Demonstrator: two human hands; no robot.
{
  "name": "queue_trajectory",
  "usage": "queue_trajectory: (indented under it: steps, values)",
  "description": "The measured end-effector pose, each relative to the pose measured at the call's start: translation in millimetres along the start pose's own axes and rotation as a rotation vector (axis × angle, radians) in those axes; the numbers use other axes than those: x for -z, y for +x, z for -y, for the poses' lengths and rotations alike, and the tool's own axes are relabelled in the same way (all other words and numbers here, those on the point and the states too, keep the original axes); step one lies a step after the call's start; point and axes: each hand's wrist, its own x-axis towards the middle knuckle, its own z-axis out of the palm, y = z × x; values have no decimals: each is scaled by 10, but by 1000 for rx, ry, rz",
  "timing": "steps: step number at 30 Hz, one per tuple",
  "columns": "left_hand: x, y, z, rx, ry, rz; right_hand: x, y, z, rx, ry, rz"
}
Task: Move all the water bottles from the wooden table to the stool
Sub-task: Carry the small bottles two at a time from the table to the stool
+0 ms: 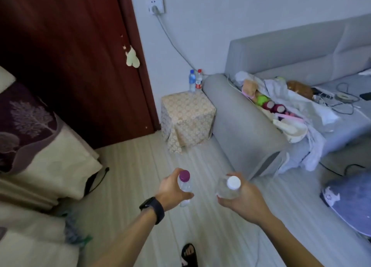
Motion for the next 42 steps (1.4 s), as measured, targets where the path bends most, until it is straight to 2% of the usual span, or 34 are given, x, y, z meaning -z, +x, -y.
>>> queue_trajectory:
  steps: [6, 15, 25, 32, 36, 42]
  values:
    - [390, 1491, -427, -28, 43, 42, 445, 1339, 177, -37, 30, -42]
    - [466, 3568, -841, 30, 18, 82, 886, 3421, -30, -91, 50, 20]
    - [744, 5532, -1375, 126, -36, 38, 1559, 5785, 137, -27, -3, 210]
    - [1108, 6872, -1344, 216, -69, 34, 1424, 7237, 302, -42, -34, 251]
    - [1349, 7670, -1326, 266, -9, 9, 1342, 8075, 360, -60, -60, 310]
    - [1343, 8449, -1255, 332, -4, -35, 1247, 9017, 288, -69, -96, 329]
